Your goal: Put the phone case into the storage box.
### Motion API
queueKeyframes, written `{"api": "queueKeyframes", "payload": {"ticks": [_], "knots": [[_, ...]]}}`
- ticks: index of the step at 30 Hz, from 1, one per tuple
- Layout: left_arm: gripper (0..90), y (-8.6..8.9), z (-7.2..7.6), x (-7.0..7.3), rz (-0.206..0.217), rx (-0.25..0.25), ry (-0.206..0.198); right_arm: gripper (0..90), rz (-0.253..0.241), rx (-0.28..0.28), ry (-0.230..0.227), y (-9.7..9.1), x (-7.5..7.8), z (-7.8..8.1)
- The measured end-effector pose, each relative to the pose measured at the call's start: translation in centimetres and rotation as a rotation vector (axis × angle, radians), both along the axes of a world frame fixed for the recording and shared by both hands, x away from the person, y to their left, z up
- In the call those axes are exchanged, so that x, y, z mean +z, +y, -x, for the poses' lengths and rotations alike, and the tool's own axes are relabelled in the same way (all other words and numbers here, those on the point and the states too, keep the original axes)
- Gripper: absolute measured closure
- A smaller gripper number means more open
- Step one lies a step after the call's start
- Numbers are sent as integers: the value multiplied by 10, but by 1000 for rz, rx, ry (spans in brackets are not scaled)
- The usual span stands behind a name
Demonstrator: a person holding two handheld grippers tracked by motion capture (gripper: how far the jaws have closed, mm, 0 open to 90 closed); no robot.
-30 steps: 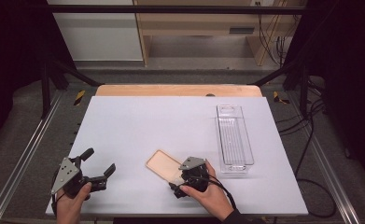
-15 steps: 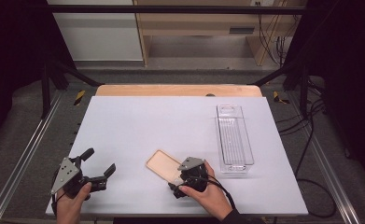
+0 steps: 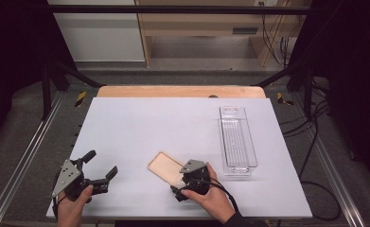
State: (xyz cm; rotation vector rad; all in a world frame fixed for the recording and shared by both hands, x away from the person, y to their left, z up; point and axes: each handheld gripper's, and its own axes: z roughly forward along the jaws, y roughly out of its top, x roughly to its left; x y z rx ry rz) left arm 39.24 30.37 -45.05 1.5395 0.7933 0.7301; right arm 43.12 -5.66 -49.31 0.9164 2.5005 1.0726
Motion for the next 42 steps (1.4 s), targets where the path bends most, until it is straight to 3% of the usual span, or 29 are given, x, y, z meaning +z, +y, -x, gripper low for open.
{"api": "queueKeyframes", "payload": {"ticks": [16, 26, 42], "knots": [[11, -2, 0, 0, -5, -7, -1, 94, 5, 7, -5, -4, 1, -1], [12, -3, 1, 0, -7, -10, -1, 119, 14, 5, 14, -4, 5, -2], [12, -5, 2, 1, -21, -13, -8, 132, -4, -13, -25, -7, 10, -1]]}}
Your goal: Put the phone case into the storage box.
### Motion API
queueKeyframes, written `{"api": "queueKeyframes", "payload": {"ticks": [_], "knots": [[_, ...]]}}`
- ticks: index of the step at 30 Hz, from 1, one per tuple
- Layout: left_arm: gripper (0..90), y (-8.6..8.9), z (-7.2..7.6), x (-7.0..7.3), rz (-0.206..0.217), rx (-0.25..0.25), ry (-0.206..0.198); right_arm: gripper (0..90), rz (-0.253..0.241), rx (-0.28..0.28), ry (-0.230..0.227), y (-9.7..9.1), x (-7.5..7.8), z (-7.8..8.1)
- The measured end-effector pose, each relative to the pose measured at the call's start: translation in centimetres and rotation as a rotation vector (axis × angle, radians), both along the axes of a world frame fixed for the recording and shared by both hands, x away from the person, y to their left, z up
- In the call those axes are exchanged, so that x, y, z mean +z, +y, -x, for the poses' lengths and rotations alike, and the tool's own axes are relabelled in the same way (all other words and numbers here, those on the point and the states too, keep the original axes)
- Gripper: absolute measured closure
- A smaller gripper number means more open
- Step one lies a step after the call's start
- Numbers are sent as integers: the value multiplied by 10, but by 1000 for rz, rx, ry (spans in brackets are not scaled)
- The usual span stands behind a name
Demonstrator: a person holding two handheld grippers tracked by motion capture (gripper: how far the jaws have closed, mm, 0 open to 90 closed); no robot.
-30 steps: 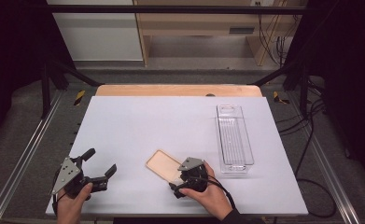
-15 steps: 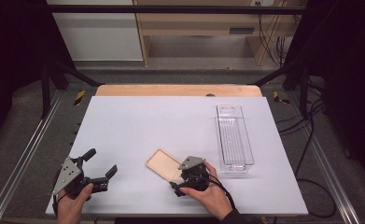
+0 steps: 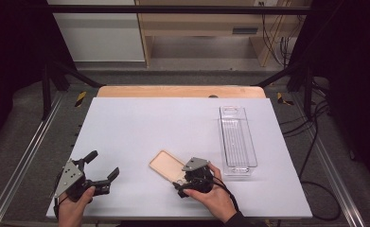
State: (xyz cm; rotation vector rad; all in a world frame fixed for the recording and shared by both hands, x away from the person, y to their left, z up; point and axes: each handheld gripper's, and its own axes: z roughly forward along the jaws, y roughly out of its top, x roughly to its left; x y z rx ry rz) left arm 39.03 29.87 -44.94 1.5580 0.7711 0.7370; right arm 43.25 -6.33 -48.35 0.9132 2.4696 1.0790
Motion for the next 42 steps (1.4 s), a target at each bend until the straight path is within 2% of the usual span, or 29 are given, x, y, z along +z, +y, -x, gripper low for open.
{"api": "queueKeyframes", "payload": {"ticks": [14, 19, 25, 27, 33, 39, 42], "knots": [[12, -5, 1, 0, -36, -5, -7, 141, -47, -28, -23, -5, 7, -3], [12, -8, 1, 0, -62, -9, -11, 141, -44, -29, -15, -4, 6, -4], [12, -10, 1, 0, -71, -15, -11, 139, -45, -28, -1, -5, 6, -4], [12, -10, 2, 0, -71, -16, -11, 139, -68, -31, 9, -6, 7, -4], [12, -13, 2, 0, -83, -23, -12, 140, -75, -34, 9, -6, 8, -4], [15, -24, 2, -1, -158, -38, -16, 142, -82, -36, 10, -7, 12, -5], [16, -31, 3, -2, -213, -45, -24, 142, -80, -34, 9, -7, 13, -5]]}}
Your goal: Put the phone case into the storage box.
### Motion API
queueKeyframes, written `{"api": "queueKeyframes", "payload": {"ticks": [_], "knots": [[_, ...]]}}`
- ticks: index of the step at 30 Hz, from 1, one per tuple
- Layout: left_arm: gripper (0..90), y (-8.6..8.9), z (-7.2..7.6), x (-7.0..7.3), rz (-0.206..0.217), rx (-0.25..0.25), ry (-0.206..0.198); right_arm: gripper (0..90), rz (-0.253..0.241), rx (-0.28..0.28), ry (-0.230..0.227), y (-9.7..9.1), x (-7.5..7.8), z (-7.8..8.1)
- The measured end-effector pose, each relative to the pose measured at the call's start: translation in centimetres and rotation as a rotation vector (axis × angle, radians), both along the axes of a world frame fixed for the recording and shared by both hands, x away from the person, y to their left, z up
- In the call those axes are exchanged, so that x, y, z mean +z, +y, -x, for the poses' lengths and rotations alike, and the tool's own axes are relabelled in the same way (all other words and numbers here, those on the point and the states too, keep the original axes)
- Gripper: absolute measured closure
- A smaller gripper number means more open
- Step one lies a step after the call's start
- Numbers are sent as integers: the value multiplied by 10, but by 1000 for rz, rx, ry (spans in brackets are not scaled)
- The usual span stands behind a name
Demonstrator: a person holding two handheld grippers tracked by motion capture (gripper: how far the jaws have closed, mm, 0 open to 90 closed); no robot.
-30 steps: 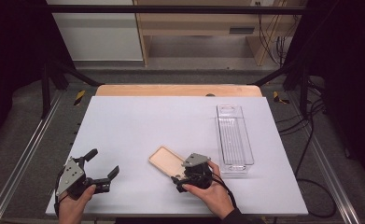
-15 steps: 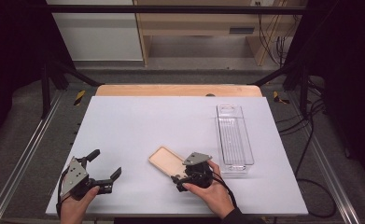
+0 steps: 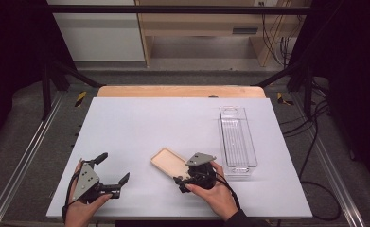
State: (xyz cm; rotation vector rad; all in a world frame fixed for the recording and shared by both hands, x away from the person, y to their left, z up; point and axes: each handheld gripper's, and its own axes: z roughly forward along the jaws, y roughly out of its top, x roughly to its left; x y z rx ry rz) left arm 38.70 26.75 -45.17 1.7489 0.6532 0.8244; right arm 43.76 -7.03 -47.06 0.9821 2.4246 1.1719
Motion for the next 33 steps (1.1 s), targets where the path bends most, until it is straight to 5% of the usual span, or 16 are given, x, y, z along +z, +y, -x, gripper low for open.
{"api": "queueKeyframes", "payload": {"ticks": [13, 23, 33], "knots": [[51, -34, -6, -10, -224, -40, -35, 141, 1, 11, 41, -1, 8, -3], [162, -61, -17, -19, -421, -95, -95, 141, 8, 24, 79, 1, 17, -7], [289, -77, -31, -23, -536, -135, -132, 139, 6, 29, 113, 4, 22, -12]]}}
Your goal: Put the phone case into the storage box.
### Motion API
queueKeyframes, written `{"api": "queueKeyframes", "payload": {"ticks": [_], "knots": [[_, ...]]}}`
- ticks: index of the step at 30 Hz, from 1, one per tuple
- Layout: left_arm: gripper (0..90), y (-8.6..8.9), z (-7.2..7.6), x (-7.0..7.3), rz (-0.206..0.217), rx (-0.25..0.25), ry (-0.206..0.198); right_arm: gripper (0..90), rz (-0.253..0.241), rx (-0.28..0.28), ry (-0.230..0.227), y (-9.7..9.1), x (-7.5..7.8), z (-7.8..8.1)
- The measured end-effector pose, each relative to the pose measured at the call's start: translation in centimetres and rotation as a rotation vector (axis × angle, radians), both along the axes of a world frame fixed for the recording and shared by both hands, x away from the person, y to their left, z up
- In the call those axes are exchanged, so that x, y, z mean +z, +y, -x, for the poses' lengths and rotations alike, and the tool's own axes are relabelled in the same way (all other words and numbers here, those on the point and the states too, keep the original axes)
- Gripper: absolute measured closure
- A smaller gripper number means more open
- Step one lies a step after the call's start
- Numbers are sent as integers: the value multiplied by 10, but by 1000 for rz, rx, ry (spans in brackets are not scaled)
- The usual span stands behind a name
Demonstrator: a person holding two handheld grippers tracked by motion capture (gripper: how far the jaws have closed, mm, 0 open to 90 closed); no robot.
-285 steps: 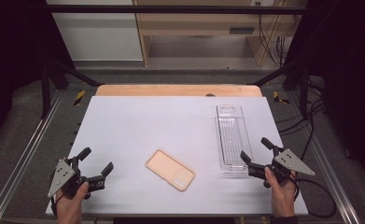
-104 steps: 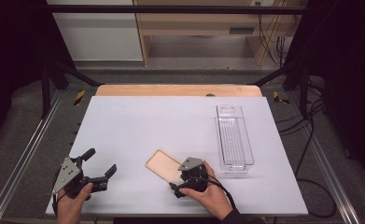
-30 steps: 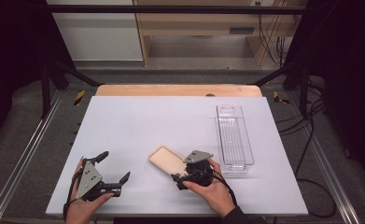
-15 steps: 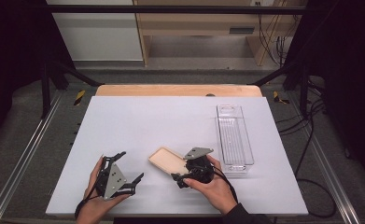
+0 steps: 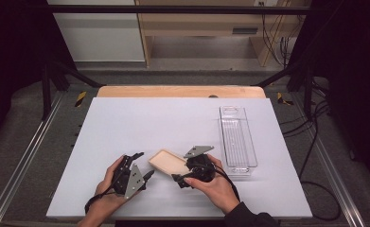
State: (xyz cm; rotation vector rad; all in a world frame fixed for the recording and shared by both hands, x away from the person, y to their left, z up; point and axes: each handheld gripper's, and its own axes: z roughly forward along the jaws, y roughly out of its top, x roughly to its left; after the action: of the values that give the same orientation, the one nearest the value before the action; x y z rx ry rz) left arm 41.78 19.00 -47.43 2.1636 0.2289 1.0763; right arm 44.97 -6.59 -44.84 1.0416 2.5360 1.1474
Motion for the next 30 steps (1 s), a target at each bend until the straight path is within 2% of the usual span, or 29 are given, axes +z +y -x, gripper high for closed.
{"api": "queueKeyframes", "payload": {"ticks": [3, 11, 16, 20, 23, 30], "knots": [[320, -3, -1, -2, -34, -11, -4, 139, 0, 2, 2, 0, 1, -2], [403, -4, -6, -4, -91, -30, -24, 138, 4, 5, 23, 2, 3, -5], [440, -8, -7, -8, -125, -47, -21, 137, 4, 8, 31, 4, 7, -7], [467, -11, -9, -10, -146, -58, -31, 137, -2, 16, 30, 6, 7, -7], [496, -13, -11, -8, -184, -60, -41, 137, -3, 22, 28, 7, 9, -6], [603, -13, -12, -9, -215, -64, -56, 135, -6, 42, 15, 9, 13, -4]]}}
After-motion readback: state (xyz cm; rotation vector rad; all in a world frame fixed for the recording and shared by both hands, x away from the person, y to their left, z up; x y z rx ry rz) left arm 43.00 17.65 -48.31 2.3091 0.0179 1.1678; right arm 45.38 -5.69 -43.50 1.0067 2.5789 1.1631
